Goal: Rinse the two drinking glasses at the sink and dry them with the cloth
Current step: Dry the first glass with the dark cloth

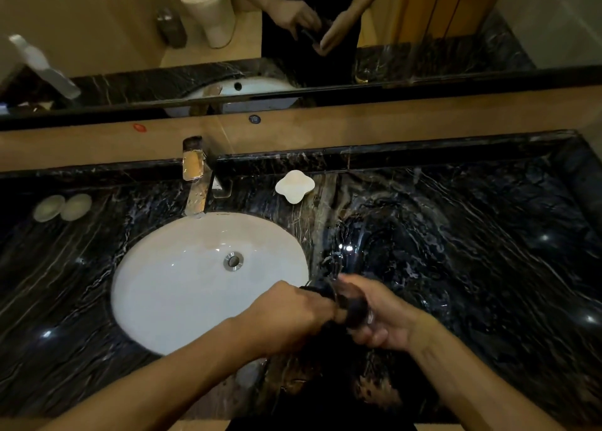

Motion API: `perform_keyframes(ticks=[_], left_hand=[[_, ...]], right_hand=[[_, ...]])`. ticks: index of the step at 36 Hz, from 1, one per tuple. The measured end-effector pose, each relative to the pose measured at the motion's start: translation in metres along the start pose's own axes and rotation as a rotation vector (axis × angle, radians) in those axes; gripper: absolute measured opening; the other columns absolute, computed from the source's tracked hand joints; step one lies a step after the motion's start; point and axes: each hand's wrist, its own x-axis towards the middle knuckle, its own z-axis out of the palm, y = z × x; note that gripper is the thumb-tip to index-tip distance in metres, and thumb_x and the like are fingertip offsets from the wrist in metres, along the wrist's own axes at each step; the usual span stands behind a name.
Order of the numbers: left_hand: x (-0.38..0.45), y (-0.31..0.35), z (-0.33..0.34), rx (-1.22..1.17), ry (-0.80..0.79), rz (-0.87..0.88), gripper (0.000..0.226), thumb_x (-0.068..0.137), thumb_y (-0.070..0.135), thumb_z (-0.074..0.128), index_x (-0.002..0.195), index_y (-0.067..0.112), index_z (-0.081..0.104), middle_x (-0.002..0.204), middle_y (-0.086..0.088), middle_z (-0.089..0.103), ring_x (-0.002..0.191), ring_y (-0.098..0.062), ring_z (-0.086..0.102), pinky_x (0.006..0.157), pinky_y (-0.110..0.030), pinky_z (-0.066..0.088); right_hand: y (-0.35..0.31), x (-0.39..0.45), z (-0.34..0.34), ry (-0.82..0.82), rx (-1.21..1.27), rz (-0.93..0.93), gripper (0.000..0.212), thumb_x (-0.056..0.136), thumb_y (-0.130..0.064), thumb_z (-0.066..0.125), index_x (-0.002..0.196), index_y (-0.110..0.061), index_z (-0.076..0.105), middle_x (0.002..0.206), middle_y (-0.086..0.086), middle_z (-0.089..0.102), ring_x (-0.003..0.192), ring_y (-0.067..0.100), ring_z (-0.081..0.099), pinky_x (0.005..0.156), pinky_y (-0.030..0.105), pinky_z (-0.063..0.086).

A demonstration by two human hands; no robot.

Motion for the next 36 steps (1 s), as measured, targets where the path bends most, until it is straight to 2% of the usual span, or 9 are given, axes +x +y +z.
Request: perform_keyframes(ticks=[3, 6, 10, 15, 17, 21, 24, 29, 36], left_hand=[[-0.005, -0.01, 0.006, 0.111, 0.004, 0.192, 0.031, 0.092, 0.025, 0.059, 0.121, 0.034, 0.063, 0.102, 0.013, 0.068, 0.084, -0.012, 0.063, 0.05, -0.029, 0.049], [-0.003, -0.007, 0.005, 0.004, 0.025, 0.027, 0.035, 0.088, 0.034, 0.056, 0.123, 0.037, 0.059, 0.108, 0.014, 0.07, 0.092, -0.011, 0.066, 0.057, -0.027, 0.053], [0.009, 0.0, -0.004, -0.67, -0.028, -0.585, 0.021, 0.081, 0.033, 0.078, 0.098, 0.022, 0.072, 0.091, 0.002, 0.076, 0.08, -0.017, 0.07, 0.076, -0.04, 0.058], [0.017, 0.01, -0.015, -1.274, 0.046, -0.722, 0.029, 0.078, 0.004, 0.081, 0.104, 0.013, 0.076, 0.102, -0.012, 0.077, 0.101, -0.032, 0.072, 0.095, -0.045, 0.057], [0.018, 0.014, -0.015, -1.266, 0.045, -0.725, 0.031, 0.078, 0.004, 0.081, 0.107, 0.011, 0.075, 0.102, -0.011, 0.077, 0.101, -0.03, 0.073, 0.095, -0.045, 0.057], [0.017, 0.016, -0.006, -0.818, -0.01, -0.603, 0.032, 0.076, 0.032, 0.078, 0.104, 0.018, 0.073, 0.098, -0.003, 0.077, 0.092, -0.023, 0.072, 0.084, -0.042, 0.058], [0.01, 0.011, 0.001, -0.116, 0.002, -0.243, 0.025, 0.088, 0.04, 0.063, 0.11, 0.028, 0.066, 0.1, 0.004, 0.073, 0.086, -0.022, 0.069, 0.067, -0.034, 0.054], [0.003, -0.001, 0.0, 0.128, 0.078, 0.297, 0.028, 0.086, 0.023, 0.072, 0.113, 0.03, 0.069, 0.095, 0.013, 0.069, 0.081, -0.01, 0.064, 0.053, -0.026, 0.05], [0.007, 0.004, 0.001, -0.361, -0.06, -0.361, 0.033, 0.084, 0.045, 0.064, 0.11, 0.024, 0.068, 0.103, 0.004, 0.074, 0.09, -0.022, 0.069, 0.076, -0.039, 0.056]], right_hand=[[0.002, -0.001, -0.003, -0.079, -0.072, 0.034, 0.055, 0.094, -0.065, 0.043, 0.089, -0.016, 0.066, 0.062, 0.002, 0.059, 0.033, 0.009, 0.046, 0.027, 0.012, 0.028], [0.01, -0.001, -0.001, -0.053, 0.014, -0.144, 0.055, 0.093, -0.066, 0.048, 0.112, -0.02, 0.071, 0.078, 0.006, 0.068, 0.048, 0.018, 0.056, 0.036, 0.018, 0.037], [0.024, 0.005, 0.01, 0.137, 0.009, -0.588, 0.036, 0.089, -0.056, 0.057, 0.119, -0.036, 0.06, 0.11, 0.007, 0.062, 0.059, 0.021, 0.056, 0.043, 0.023, 0.036], [0.03, 0.01, 0.021, 0.389, -0.087, -0.828, 0.037, 0.082, -0.061, 0.054, 0.111, -0.039, 0.061, 0.107, -0.01, 0.069, 0.088, 0.014, 0.067, 0.062, 0.023, 0.05], [0.028, 0.008, 0.024, 0.418, -0.04, -0.842, 0.027, 0.085, -0.053, 0.055, 0.101, -0.031, 0.063, 0.099, -0.009, 0.07, 0.089, 0.013, 0.066, 0.068, 0.022, 0.052], [0.021, 0.003, 0.02, 0.372, 0.091, -0.613, 0.037, 0.1, -0.042, 0.052, 0.105, -0.008, 0.063, 0.08, 0.008, 0.06, 0.057, 0.016, 0.055, 0.034, 0.018, 0.035], [0.016, -0.003, 0.009, 0.174, 0.123, -0.303, 0.05, 0.092, -0.058, 0.053, 0.091, -0.011, 0.069, 0.065, 0.007, 0.057, 0.035, 0.013, 0.042, 0.03, 0.013, 0.022], [0.012, -0.013, -0.002, -0.065, -0.052, 0.01, 0.057, 0.084, -0.069, 0.051, 0.093, -0.016, 0.069, 0.066, 0.005, 0.06, 0.032, 0.009, 0.041, 0.027, 0.012, 0.025], [0.027, -0.012, 0.005, 0.208, -0.079, -0.552, 0.039, 0.087, -0.058, 0.056, 0.115, -0.031, 0.063, 0.115, 0.006, 0.067, 0.093, 0.024, 0.069, 0.053, 0.034, 0.055]])
